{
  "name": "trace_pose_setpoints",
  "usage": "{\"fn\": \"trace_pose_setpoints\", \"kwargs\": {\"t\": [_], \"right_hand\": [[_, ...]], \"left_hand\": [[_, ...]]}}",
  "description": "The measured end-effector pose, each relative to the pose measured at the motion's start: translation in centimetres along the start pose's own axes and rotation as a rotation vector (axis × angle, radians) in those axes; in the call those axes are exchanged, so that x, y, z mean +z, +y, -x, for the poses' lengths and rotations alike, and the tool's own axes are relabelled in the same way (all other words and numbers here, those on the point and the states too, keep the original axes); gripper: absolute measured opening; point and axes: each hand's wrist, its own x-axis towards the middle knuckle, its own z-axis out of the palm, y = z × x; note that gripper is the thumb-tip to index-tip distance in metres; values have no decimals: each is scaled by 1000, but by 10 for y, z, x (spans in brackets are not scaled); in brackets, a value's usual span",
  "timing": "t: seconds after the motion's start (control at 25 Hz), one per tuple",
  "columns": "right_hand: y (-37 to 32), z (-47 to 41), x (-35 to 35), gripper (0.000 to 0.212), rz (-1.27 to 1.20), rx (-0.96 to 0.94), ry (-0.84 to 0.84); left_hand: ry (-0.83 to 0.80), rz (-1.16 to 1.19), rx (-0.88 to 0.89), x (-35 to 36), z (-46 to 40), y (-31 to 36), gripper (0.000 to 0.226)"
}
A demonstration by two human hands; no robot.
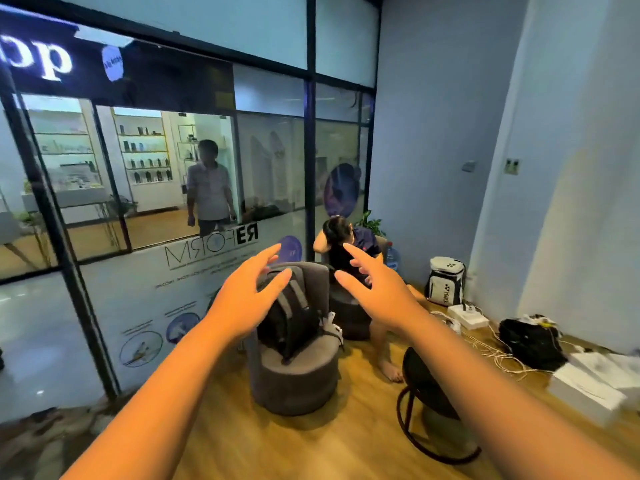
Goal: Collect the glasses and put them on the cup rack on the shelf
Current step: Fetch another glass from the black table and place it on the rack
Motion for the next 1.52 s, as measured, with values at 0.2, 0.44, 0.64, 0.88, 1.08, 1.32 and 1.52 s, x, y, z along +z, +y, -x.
{"fn": "trace_pose_setpoints", "kwargs": {"t": [0.2,0.44,0.64,0.88,1.08,1.32,1.52], "right_hand": [[50,-67,-2,73,78,151,148],[102,-135,-16,75,141,279,337],[166,-170,-31,72,211,361,448],[272,-223,-57,69,269,454,458],[345,-294,-110,72,302,476,486],[405,-352,-145,70,354,544,533],[457,-386,-155,73,390,653,599]], "left_hand": [[-155,117,104,50,-115,-51,55],[-292,238,253,118,-243,-73,55],[-399,256,340,194,-306,-88,60],[-502,258,345,297,-390,-100,64],[-510,257,338,372,-481,-93,62],[-550,281,363,448,-569,-91,64],[-678,364,396,528,-637,-99,72]]}}
